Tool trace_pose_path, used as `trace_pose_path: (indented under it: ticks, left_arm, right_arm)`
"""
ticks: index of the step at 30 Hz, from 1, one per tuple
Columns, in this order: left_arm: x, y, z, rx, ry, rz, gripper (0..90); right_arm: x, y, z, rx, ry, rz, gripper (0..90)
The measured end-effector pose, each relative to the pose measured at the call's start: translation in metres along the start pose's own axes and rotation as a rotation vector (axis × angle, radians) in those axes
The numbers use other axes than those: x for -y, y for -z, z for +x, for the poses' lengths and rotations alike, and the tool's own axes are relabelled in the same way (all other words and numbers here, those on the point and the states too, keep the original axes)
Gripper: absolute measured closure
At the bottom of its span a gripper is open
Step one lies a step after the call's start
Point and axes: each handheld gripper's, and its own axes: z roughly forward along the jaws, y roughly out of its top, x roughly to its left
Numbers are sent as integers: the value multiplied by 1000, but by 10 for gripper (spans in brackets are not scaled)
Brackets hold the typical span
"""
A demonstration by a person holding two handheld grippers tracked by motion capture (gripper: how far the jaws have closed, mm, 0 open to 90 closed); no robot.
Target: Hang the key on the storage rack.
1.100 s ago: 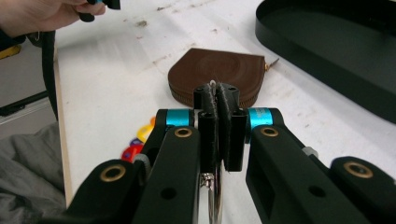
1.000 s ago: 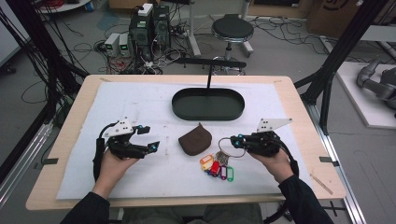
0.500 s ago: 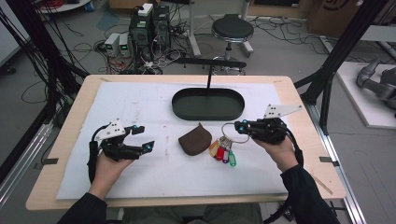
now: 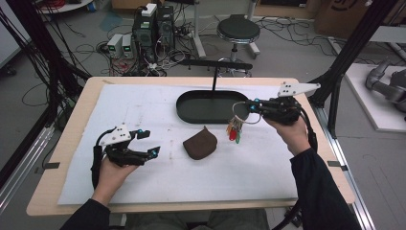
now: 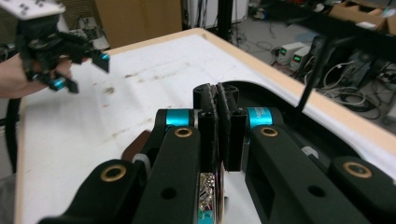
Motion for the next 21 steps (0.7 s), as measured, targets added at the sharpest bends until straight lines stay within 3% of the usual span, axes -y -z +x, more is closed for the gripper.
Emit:
trace_pose_path:
  ticks: [11,21]
  left_arm:
    - [2,-3,-1,6,-6,12,260]
    - [1,-3,0,11,-12,11,260]
  right_arm:
    - [-31,-12,-28,61,23,-7,880]
    - [-43,-27,-57,127,-5,1,880]
